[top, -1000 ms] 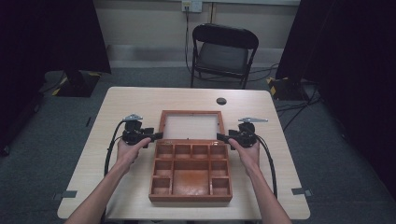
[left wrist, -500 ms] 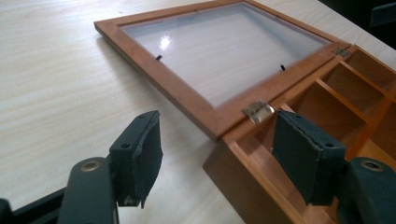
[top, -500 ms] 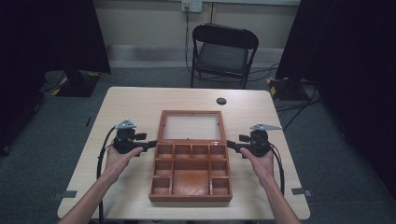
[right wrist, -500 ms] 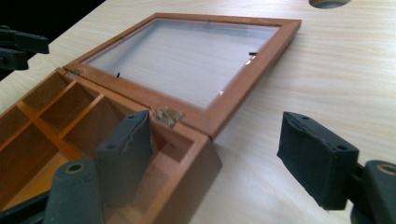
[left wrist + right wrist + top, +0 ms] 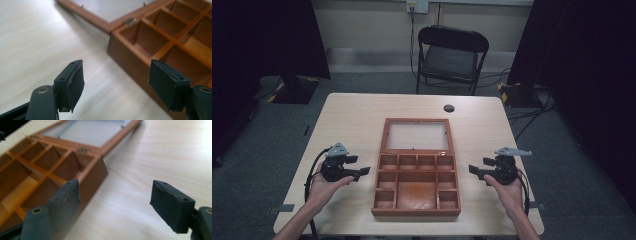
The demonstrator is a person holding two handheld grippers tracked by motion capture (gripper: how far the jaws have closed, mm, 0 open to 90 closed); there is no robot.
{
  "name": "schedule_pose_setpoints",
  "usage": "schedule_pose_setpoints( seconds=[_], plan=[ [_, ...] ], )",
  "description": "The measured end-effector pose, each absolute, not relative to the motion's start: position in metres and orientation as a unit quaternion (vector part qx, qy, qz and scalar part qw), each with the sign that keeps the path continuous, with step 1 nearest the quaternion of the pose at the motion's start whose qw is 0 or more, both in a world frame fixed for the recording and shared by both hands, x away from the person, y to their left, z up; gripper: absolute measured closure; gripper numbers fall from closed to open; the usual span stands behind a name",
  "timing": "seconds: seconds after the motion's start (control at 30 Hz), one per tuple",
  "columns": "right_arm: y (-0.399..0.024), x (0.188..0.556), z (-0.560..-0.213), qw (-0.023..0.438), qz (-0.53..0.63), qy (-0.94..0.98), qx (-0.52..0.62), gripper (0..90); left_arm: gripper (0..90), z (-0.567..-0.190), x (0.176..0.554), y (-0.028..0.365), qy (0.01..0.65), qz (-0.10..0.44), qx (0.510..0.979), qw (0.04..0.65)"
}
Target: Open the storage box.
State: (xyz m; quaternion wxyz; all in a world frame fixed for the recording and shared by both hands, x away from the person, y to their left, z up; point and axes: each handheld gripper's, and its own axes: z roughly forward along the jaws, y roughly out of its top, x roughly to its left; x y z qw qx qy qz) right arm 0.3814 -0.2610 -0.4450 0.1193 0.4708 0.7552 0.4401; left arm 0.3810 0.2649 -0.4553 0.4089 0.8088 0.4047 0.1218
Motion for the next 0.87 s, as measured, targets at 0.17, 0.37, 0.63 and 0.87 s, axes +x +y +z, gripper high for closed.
schedule_pose_setpoints(
  seconds=[0.17,0.37,0.63,0.87],
  plan=[
    [-0.272,0.365,-0.462,0.114,0.405,0.766,0.486,19.2,22.3,-0.463,0.378,0.284,0.432,0.123,0.802,0.394],
    [-0.278,0.357,-0.477,0.123,0.367,0.775,0.5,18.8,18.5,-0.475,0.378,0.3,0.468,0.129,0.795,0.363],
    [-0.279,0.355,-0.489,0.172,0.32,0.779,0.511,16.1,13.6,-0.492,0.377,0.302,0.487,0.184,0.8,0.3],
    [-0.276,0.353,-0.5,0.216,0.33,0.773,0.496,9.6,0.3,-0.504,0.378,0.3,0.485,0.201,0.783,0.335]
  ],
)
